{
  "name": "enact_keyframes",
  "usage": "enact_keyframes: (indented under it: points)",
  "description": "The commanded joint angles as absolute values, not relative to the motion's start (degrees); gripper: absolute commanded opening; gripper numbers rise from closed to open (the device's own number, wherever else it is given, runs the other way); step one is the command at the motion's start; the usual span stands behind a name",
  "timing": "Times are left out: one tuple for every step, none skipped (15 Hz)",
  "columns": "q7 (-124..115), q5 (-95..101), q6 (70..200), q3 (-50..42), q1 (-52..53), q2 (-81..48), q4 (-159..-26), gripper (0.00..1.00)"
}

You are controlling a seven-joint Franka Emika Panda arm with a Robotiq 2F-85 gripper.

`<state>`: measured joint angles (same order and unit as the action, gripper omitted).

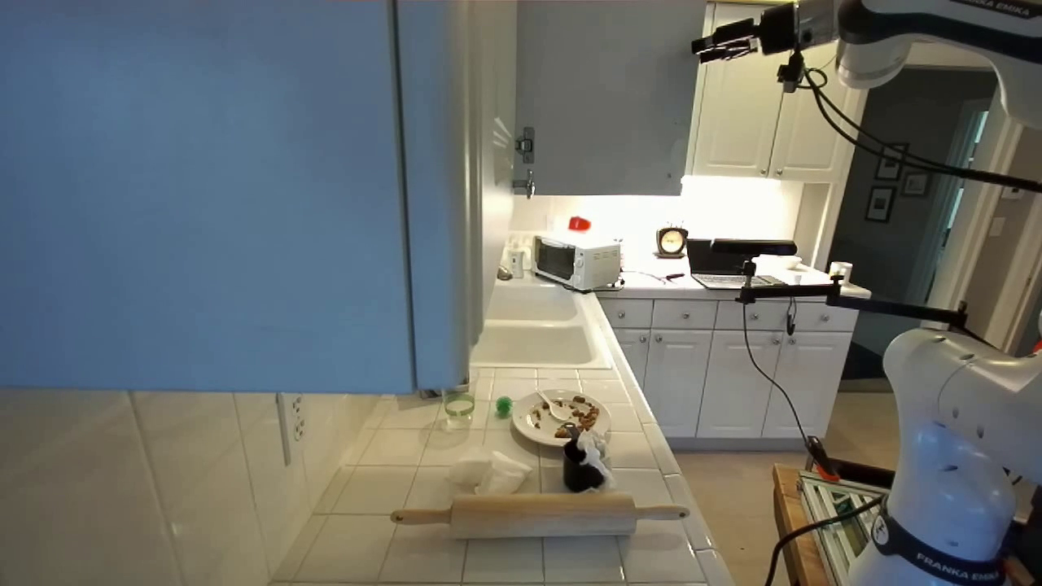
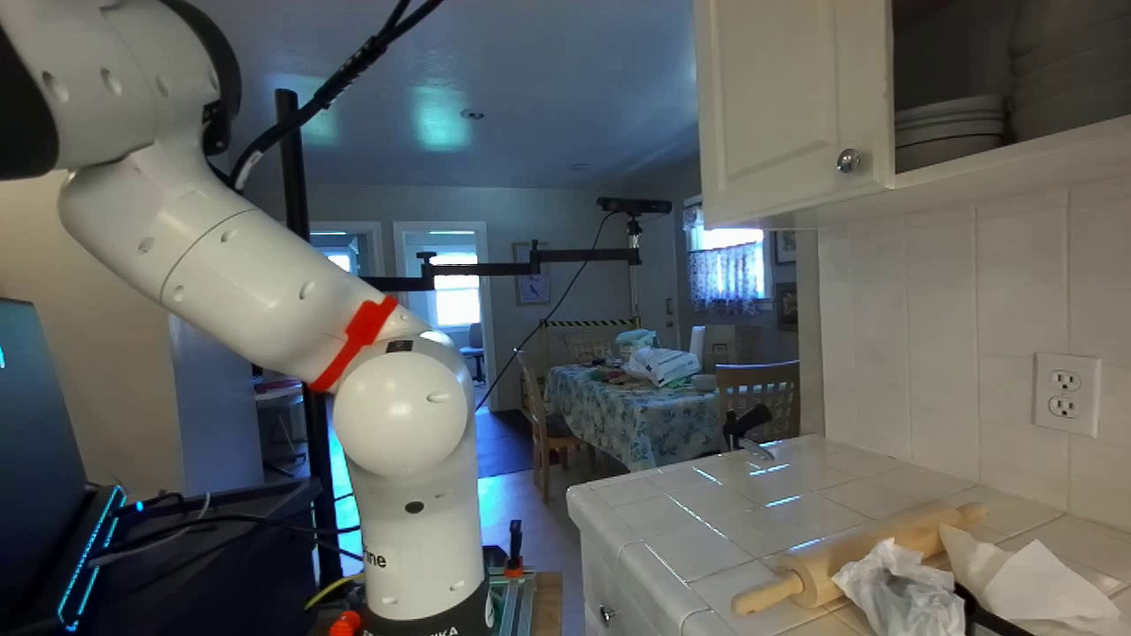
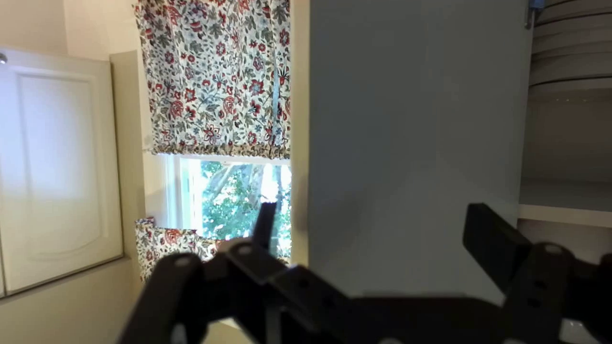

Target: Close the open upper cabinet.

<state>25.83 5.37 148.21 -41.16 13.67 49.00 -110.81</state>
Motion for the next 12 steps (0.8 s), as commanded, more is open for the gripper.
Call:
enact_keyframes:
  points:
    - [25.99, 3.06, 146.40, -41.79, 12.78, 44.03, -106.68, 1.00]
    - [26.09, 2.93, 146.46, -41.87, 12.54, 43.36, -106.35, 1.00]
    - [26.53, 2.72, 146.64, -42.07, 12.66, 42.99, -106.01, 1.00]
    - [26.99, 2.55, 146.77, -42.26, 12.82, 42.69, -105.68, 1.00]
    - [27.10, 2.43, 146.85, -42.42, 12.74, 42.25, -105.32, 1.00]
    - [27.48, 2.21, 147.13, -42.69, 13.05, 42.18, -105.22, 1.00]
    - [27.87, 1.92, 147.19, -42.85, 13.42, 42.30, -105.09, 1.00]
    - [28.51, 1.49, 147.11, -42.98, 14.04, 42.68, -105.07, 1.00]
    - [29.13, 0.97, 146.93, -43.07, 14.66, 43.07, -105.05, 1.00]
    - [29.97, 0.54, 146.60, -42.97, 15.31, 43.75, -105.19, 1.00]
    - [30.85, 0.11, 146.76, -42.89, 15.85, 44.28, -105.40, 1.00]
    - [31.71, -0.32, 146.95, -42.95, 16.43, 44.72, -105.54, 1.00]
